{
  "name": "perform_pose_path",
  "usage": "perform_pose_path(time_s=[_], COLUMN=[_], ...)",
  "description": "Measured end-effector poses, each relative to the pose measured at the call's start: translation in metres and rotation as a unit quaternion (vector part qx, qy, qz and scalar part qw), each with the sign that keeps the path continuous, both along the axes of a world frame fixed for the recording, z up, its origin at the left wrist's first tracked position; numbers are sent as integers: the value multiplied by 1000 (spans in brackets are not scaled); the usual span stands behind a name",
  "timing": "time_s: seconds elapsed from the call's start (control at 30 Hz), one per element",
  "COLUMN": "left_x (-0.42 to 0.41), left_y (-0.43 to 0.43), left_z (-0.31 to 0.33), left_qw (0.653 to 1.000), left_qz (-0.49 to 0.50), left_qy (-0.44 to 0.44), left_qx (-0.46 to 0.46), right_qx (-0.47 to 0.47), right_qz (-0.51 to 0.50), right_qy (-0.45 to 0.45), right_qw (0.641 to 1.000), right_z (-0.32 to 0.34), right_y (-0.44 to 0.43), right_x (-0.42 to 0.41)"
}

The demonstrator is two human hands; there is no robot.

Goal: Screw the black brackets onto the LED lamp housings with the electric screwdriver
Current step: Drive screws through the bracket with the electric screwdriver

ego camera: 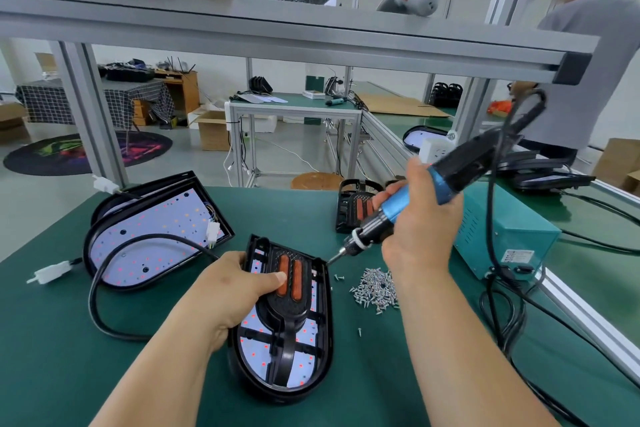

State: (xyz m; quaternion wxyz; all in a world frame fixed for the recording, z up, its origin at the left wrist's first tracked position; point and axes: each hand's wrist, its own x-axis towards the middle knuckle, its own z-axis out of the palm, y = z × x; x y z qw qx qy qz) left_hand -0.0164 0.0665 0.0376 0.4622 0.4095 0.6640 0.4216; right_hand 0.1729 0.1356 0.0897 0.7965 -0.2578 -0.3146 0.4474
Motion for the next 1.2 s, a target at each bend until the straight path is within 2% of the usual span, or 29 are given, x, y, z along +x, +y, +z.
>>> perform_pose_path(time_s=[0.07,0.13,0.2,0.27,0.33,0.4,0.47,0.6,0.73,1.0,1.07,1.1,1.2], left_x=[1,3,10,30,62,93,111,121,127,133,128,122,95], left_y=[-2,-6,-14,-24,-32,-35,-32,-22,-24,-27,-25,-23,-19], left_z=[4,12,23,32,29,15,-1,-16,-15,-13,-11,-8,6], left_qw=[999,982,916,850,809,784,769,747,751,737,765,796,885], left_qz=[-3,16,67,89,19,-79,-138,-166,-165,-181,-144,-105,12], left_qy=[44,185,391,491,541,585,608,638,633,639,605,559,349], left_qx=[10,22,49,168,228,192,138,88,90,127,167,206,307], right_qx=[-6,-14,-29,-46,-56,-59,-61,-62,-64,-65,-64,-62,-65], right_qz=[-26,-46,-49,-51,-51,-49,-49,-56,-57,-60,-60,-58,-43], right_qy=[10,18,27,26,22,21,18,22,27,34,34,36,62], right_qw=[1000,999,998,997,997,997,997,996,996,995,996,996,995], right_z=[9,15,16,17,17,18,19,21,22,23,24,25,28], right_y=[2,4,5,5,5,5,5,5,6,4,3,3,1], right_x=[14,25,32,33,33,33,35,40,44,46,46,47,48])
